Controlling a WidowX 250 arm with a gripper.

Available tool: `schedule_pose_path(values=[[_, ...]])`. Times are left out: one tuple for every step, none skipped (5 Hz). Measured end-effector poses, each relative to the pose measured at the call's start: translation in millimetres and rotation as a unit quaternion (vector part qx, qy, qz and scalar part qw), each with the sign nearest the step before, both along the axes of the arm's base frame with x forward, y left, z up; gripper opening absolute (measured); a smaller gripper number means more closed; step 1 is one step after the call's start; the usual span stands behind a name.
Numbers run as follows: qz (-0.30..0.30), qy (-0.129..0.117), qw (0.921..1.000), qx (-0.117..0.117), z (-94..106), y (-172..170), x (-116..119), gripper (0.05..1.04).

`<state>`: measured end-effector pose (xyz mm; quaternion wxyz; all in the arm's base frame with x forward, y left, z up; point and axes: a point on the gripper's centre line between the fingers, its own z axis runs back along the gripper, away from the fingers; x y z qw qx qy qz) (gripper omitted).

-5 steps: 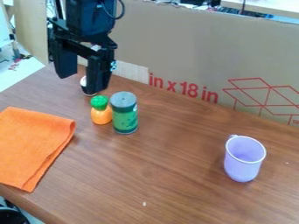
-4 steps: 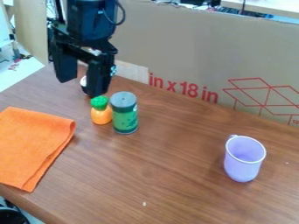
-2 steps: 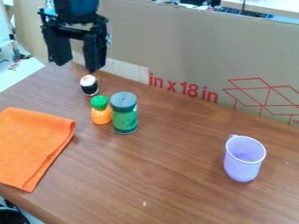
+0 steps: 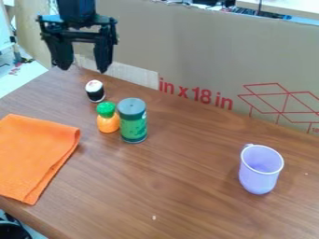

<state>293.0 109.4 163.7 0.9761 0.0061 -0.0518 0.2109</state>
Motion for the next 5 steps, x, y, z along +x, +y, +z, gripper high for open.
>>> schedule_pose_path(values=[[0.067,-0.027,0.9974,-0.005,-4.4,18.4,4.4,1.000],[0.132,-0.053,0.9897,-0.010,-11.9,34.1,11.4,1.000],[0.172,-0.042,0.9838,-0.026,-30.1,48.5,16.1,1.000],[0.205,-0.041,0.9770,-0.044,-44.5,54.5,21.7,1.000],[0.232,-0.036,0.9704,-0.058,-59.5,55.9,29.4,1.000]])
